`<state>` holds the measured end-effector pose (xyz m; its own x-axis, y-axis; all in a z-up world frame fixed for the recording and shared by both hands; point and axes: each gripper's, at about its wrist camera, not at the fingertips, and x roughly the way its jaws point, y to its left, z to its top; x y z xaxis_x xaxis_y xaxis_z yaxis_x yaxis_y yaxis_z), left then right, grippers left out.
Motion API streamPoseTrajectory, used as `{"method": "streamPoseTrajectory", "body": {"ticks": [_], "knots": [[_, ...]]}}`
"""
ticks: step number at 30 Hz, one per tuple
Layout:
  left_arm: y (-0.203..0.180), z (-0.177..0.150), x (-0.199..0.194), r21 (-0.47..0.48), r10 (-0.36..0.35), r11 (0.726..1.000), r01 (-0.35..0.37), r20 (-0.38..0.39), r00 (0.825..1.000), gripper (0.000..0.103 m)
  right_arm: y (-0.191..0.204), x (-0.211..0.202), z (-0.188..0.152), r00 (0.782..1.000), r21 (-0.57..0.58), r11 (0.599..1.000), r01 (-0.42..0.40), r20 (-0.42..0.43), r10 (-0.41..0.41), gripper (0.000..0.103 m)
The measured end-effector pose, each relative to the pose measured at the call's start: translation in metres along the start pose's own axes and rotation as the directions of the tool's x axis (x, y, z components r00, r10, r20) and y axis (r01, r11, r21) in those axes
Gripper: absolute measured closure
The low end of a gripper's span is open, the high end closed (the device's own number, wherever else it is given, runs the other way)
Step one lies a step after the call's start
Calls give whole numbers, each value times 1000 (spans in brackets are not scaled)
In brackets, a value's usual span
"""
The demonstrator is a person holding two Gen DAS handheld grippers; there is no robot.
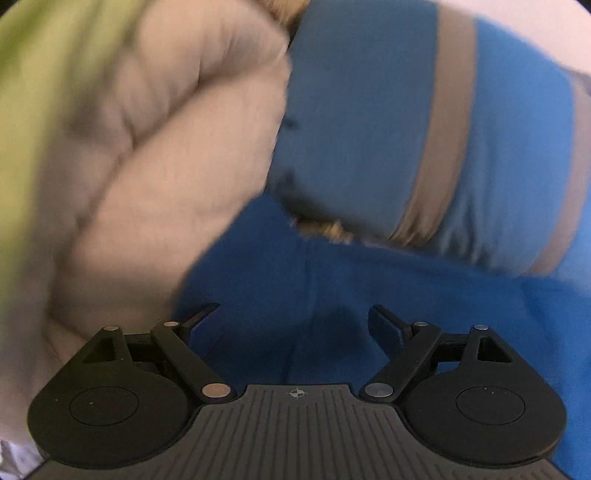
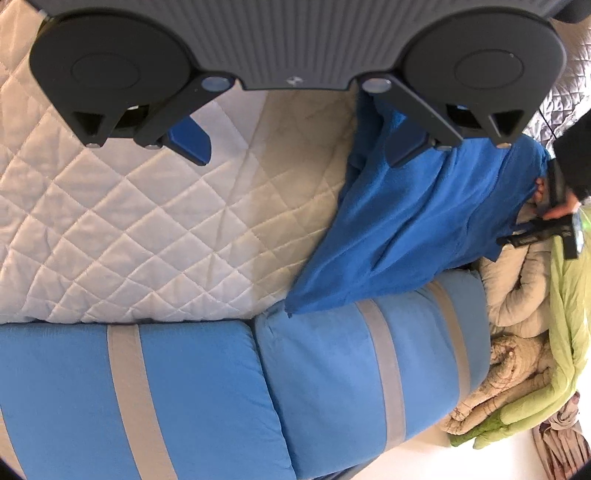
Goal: Fold clothes
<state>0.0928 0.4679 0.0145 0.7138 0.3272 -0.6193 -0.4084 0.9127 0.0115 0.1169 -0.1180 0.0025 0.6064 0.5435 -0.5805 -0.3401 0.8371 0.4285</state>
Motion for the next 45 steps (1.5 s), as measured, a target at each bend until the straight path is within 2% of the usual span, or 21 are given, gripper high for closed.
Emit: {"method": "streamPoseTrajectory", "body": {"ticks": [5,9,11,13,15,18,20,24,27,31,34,36,38,39,42,45], "knots": [[4,-10,18,-11,-8,1000,8,-29,1000,14,1,6,-1,1000,-6,1000,-3,-13,2,0],[11,-14,8,-30,-27,999,27,3,1000,14,5,9,-1,1000,-26,1000,-10,-20,9,0],[11,-18,1,-29,-9,1000,10,33,999,14,7,9,-2,1000,-41,999,3,-18,-4,0],[5,-21,-5,-24,47,999,-45,73,996,14,7,8,-2,1000,-49,999,17,-15,-18,0],[-1,-25,-15,-21,119,993,-117,119,986,11,5,6,-2,1000,-41,999,27,-7,-27,0],[-12,-26,-28,-10,244,969,-246,173,954,6,0,4,0,999,-12,999,36,3,-36,0],[-15,-24,-38,-12,283,958,-286,187,941,6,-3,3,1,999,11,999,44,11,-44,0],[-26,-10,-55,-32,202,979,-199,162,966,6,-9,-2,3,998,39,998,59,37,-60,0],[-46,-6,-69,-49,75,996,-68,180,981,5,-13,-5,4,998,67,997,45,44,-48,0],[-94,-11,-65,44,-49,998,42,177,983,5,-13,-8,4,998,81,996,35,50,-39,0],[-130,-18,-57,104,-134,988,117,174,975,5,-10,-10,4,997,57,998,39,63,-43,0],[-147,-24,-47,120,-155,983,137,159,975,5,-7,-11,4,996,39,998,46,69,-48,0],[-157,-31,-31,121,-146,984,131,133,980,5,-6,-10,4,996,32,998,47,69,-49,0],[-157,-35,-21,108,-138,986,126,112,984,1,-6,-10,4,997,34,998,45,68,-47,0],[-148,-37,2,44,-158,987,156,53,986,0,-6,-9,5,997,36,999,36,65,-39,0],[-153,-31,14,72,-141,987,142,-24,990,0,-3,-6,6,997,29,999,37,63,-39,0]]}}
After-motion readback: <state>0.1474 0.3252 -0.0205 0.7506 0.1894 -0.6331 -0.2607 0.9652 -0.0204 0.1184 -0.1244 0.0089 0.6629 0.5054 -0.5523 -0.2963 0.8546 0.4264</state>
